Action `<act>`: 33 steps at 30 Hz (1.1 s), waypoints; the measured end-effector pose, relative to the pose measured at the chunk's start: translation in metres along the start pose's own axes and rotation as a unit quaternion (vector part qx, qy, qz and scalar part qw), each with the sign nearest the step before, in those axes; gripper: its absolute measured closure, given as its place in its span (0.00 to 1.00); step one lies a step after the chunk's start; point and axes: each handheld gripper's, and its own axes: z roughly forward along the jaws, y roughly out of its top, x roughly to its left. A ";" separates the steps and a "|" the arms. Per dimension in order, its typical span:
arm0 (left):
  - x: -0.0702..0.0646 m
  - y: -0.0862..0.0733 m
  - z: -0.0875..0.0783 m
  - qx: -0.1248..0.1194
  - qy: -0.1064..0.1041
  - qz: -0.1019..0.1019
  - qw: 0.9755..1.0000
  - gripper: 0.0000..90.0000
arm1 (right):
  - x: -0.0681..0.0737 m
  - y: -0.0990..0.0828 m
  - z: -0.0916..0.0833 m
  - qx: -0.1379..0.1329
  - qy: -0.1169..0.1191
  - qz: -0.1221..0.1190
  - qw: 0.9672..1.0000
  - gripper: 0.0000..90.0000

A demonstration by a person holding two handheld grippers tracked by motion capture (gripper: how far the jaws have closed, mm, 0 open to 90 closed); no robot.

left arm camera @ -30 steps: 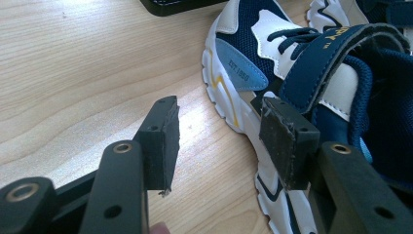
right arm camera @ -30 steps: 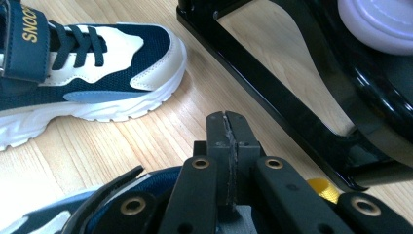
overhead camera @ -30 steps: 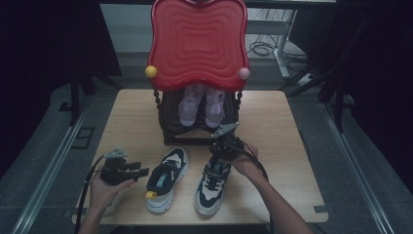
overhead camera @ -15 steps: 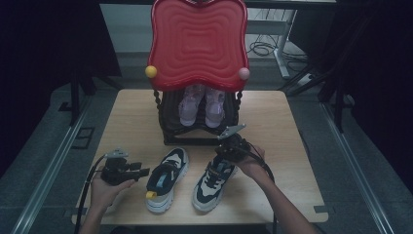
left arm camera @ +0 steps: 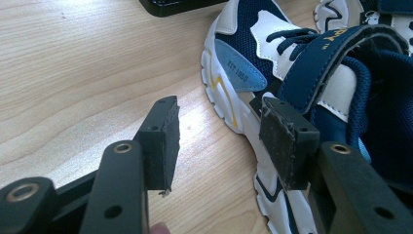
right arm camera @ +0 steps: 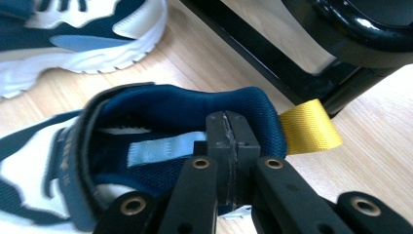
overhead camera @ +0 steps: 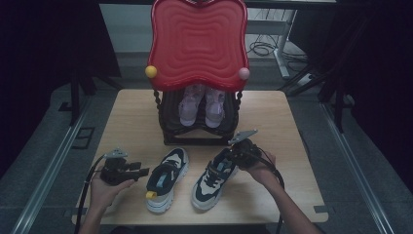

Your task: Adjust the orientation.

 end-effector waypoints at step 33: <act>0.000 0.000 -0.001 0.000 0.001 0.001 1.000 0.55 | -0.009 0.018 0.013 0.037 -0.043 -0.010 0.998 0.99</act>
